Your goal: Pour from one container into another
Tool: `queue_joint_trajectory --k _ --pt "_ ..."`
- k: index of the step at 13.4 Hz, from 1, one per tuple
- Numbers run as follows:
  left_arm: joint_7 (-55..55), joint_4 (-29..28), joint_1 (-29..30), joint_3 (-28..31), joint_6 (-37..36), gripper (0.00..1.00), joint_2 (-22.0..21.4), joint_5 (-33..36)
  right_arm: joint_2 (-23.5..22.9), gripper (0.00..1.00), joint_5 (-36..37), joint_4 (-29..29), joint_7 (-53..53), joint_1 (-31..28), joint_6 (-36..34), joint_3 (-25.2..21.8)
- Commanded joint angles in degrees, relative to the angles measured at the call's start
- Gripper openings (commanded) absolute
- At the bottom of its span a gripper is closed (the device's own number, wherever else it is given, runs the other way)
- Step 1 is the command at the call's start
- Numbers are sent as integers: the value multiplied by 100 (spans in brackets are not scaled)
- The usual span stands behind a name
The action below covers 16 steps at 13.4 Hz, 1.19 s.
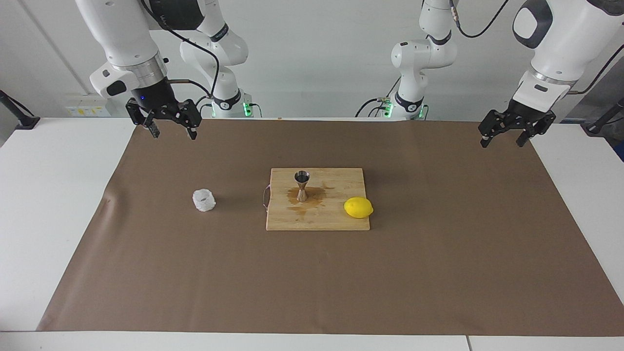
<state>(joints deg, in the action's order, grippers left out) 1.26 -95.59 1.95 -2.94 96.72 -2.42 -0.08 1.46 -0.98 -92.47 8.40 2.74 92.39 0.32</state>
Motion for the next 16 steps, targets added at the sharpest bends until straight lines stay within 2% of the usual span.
queue_joint_trajectory --k 1,5,16 --pt "-65 -38 -28 30 -57 100 -83 52 83 100 125 -131 135 -45 -55 38" --pt "-65 -38 -28 30 -57 100 -92 52 135 100 370 -210 135 -45 -63 38" --pt "-65 -38 -28 30 -57 100 -83 52 144 100 248 -263 -164 -63 24 38"
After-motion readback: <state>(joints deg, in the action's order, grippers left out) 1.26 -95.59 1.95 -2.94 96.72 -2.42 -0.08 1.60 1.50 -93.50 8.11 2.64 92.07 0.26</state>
